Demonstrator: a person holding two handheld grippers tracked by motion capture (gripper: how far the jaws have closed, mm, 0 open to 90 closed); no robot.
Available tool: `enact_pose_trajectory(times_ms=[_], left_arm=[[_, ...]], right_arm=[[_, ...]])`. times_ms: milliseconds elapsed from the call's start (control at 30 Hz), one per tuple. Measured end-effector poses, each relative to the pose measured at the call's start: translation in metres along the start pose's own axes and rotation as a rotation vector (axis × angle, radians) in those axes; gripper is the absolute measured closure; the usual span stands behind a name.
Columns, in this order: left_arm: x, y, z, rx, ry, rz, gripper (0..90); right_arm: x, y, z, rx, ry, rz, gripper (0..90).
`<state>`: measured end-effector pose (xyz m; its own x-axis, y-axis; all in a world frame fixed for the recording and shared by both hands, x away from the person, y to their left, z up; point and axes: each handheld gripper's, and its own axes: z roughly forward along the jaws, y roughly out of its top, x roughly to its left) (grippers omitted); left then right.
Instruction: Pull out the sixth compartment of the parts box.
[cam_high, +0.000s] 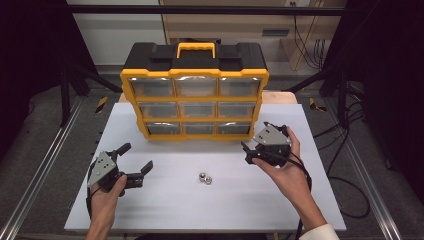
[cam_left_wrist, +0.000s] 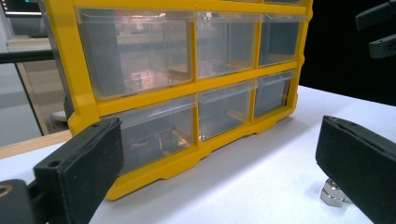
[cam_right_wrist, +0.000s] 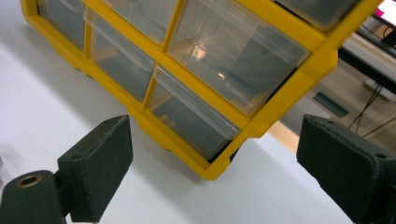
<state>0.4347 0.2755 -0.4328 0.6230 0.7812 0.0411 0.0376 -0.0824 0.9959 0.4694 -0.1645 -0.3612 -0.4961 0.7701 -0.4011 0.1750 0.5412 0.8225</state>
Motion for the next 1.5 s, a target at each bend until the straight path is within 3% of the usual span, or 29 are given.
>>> enact_pose_trajectory(times_ms=[200, 367, 567, 667, 767, 800, 900, 967, 1033, 1200, 1367, 1400, 1500], left_arm=[[0.002, -0.001, 0.001, 0.003, 0.002, -0.006, 0.9], [0.0, -0.002, 0.003, 0.02, -0.001, 0.018, 0.9], [-0.001, -0.004, 0.008, 0.028, 0.006, 0.02, 0.8], [-0.001, -0.003, 0.009, 0.014, 0.019, -0.011, 0.8], [0.002, -0.001, 0.012, -0.014, 0.014, -0.055, 1.5], [0.002, -0.002, 0.012, -0.009, 0.018, -0.057, 1.4], [0.001, -0.004, 0.01, 0.01, 0.02, -0.044, 1.4], [-0.001, -0.004, 0.007, 0.023, 0.025, -0.018, 1.4], [-0.001, -0.004, 0.005, 0.018, 0.029, -0.019, 1.4], [0.001, -0.004, 0.004, 0.017, 0.03, -0.015, 1.4], [0.0, -0.004, 0.007, 0.015, 0.021, -0.019, 1.5], [0.0, -0.004, 0.007, 0.021, 0.018, -0.012, 1.5], [-0.004, -0.003, 0.01, 0.034, 0.012, 0.013, 1.5]], right_arm=[[0.005, 0.019, 0.008, 0.047, -0.047, -0.128, 9.9], [0.008, 0.027, 0.013, 0.045, -0.105, -0.198, 10.5], [0.015, 0.03, 0.016, 0.029, -0.159, -0.262, 14.2], [0.019, 0.032, 0.016, 0.02, -0.163, -0.285, 15.6], [0.024, 0.036, 0.014, 0.008, -0.156, -0.274, 16.7], [0.026, 0.038, 0.013, 0.006, -0.162, -0.282, 17.2], [0.03, 0.041, 0.012, 0.013, -0.138, -0.231, 17.6], [0.034, 0.042, 0.013, 0.01, -0.135, -0.234, 18.3], [0.036, 0.042, 0.017, 0.022, -0.139, -0.24, 18.9], [0.039, 0.043, 0.035, 0.039, -0.186, -0.349, 24.2], [0.037, 0.047, 0.045, 0.043, -0.28, -0.49, 32.1], [0.037, 0.048, 0.047, 0.046, -0.288, -0.499, 35.3], [0.037, 0.047, 0.053, 0.055, -0.349, -0.591, 39.2]])
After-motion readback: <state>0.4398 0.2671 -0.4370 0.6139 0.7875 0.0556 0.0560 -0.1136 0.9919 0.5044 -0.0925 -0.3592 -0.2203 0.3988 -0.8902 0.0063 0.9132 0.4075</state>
